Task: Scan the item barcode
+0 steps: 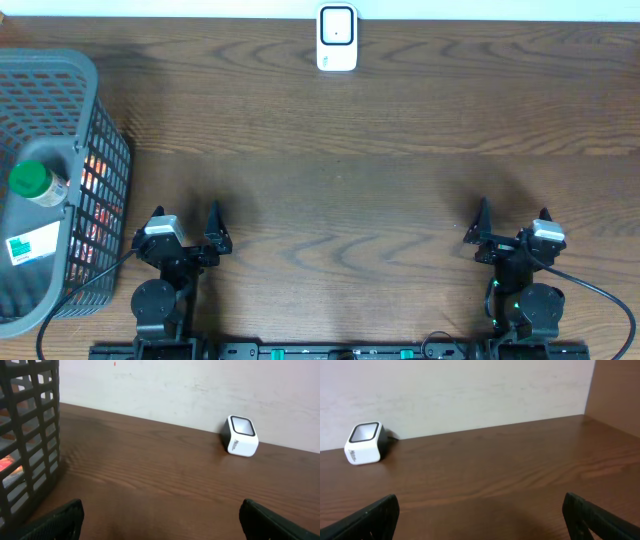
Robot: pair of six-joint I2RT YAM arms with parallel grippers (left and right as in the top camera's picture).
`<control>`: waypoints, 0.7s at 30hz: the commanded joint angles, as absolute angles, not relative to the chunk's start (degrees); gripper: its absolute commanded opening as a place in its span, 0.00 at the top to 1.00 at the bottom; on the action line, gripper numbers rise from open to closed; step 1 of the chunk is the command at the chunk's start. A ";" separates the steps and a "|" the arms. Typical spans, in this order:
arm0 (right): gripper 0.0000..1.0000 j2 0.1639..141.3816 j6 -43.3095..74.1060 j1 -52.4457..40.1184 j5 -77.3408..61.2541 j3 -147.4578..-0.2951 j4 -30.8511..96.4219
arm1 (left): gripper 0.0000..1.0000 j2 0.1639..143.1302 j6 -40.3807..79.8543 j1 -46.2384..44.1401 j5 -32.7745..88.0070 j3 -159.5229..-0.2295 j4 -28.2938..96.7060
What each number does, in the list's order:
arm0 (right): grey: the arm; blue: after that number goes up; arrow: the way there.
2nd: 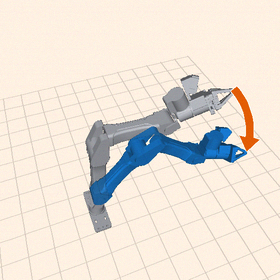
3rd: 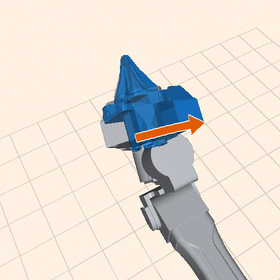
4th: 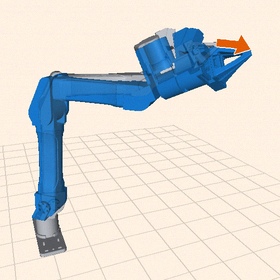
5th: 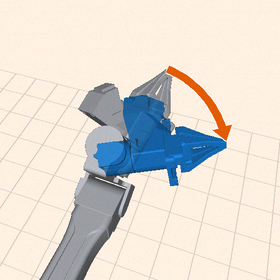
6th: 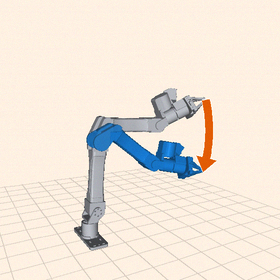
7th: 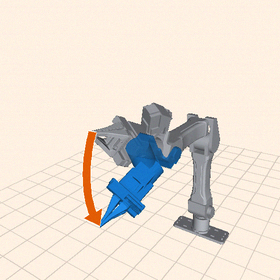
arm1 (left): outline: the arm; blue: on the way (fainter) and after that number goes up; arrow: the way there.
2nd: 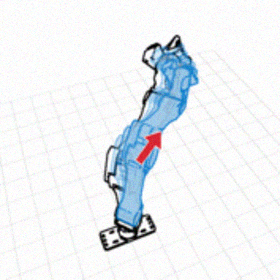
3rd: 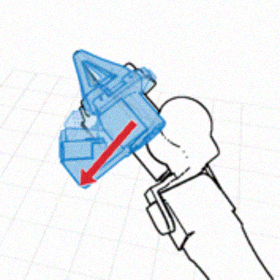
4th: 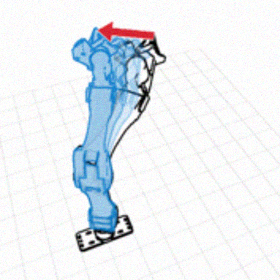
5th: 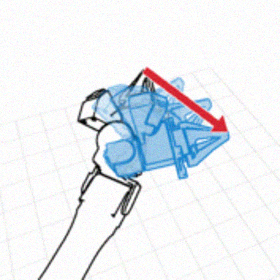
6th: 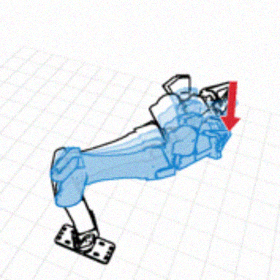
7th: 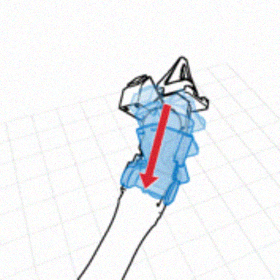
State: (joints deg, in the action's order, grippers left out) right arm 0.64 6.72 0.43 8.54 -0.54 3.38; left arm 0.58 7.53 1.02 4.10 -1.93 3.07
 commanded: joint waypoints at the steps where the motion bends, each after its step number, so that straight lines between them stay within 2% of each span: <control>1: 0.01 0.38 5.91 0.67 8.29 -0.32 3.44 | 0.02 0.23 7.64 0.93 3.62 -0.23 2.68; 4: 0.01 0.38 5.89 0.67 8.32 -0.32 3.46 | 0.02 0.23 7.60 0.93 5.96 -0.23 3.07; 10: 0.01 0.38 5.91 0.67 8.32 -0.32 3.44 | 0.02 1.06 1.30 0.93 22.72 -1.63 3.70; 13: 0.01 0.38 5.91 0.67 8.32 -0.32 3.46 | 0.02 3.55 1.32 0.93 23.42 -5.15 6.17; 18: 0.01 0.38 5.89 0.67 8.29 -0.32 3.44 | 0.02 13.41 1.30 0.93 23.31 -19.84 9.82; 21: 0.01 0.38 5.91 0.67 8.32 -0.32 3.44 | 0.02 23.20 1.34 0.93 21.76 -34.11 17.39</control>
